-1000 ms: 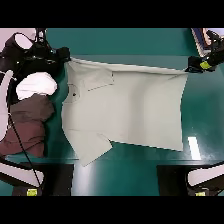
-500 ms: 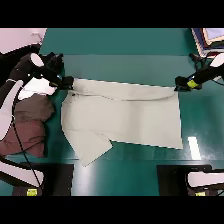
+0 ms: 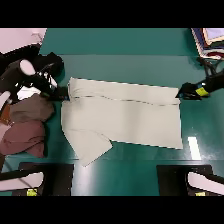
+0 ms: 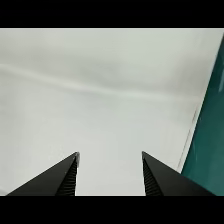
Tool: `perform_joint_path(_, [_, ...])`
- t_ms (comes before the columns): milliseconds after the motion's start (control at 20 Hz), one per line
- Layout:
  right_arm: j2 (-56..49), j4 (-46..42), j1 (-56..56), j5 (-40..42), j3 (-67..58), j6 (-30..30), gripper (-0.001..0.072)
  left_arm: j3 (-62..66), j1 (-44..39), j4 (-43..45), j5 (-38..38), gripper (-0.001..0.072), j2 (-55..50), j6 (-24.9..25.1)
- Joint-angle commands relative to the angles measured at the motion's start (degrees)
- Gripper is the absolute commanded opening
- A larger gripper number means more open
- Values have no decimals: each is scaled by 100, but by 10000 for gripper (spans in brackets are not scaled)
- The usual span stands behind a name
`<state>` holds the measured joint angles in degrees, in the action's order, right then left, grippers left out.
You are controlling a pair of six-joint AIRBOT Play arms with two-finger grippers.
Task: Fold the shirts.
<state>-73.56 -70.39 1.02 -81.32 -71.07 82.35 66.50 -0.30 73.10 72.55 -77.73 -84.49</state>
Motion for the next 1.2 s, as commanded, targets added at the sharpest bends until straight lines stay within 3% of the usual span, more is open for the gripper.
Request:
perform_joint_path(0, [1001, 44, 240, -260, 776, -136, 452, -1711, -2, 164, -15, 490, 1403, -214])
perform_joint_path(250, [1847, 44, 407, -81, 1611, -138, 452, -3534, -2, -267, -229, 491, 2721, -575])
perform_joint_path(550, [2068, 44, 286, -74, 1700, -138, 452, -4181, -2, -1161, -1305, 490, 2750, -555])
perform_joint_path(750, [2068, 446, 295, 7, 1700, -140, 452, -4299, -2, -1377, -1403, 488, 2747, -553])
perform_joint_path(800, [2068, 483, 323, 20, 1700, -140, 452, -4299, -2, -1379, -1401, 455, 2750, -553])
perform_joint_path(850, [2068, 474, 363, -9, 1700, -140, 452, -4299, -2, -1381, -1388, 213, 2750, -553])
perform_joint_path(900, [2068, 463, 461, -103, 1703, -140, 452, -4297, -2, -1403, -1338, 37, 2752, -529])
perform_joint_path(1150, [2070, 144, 1746, -789, 2400, -140, 453, -3993, -2, -1373, -754, 23, 3414, -400])
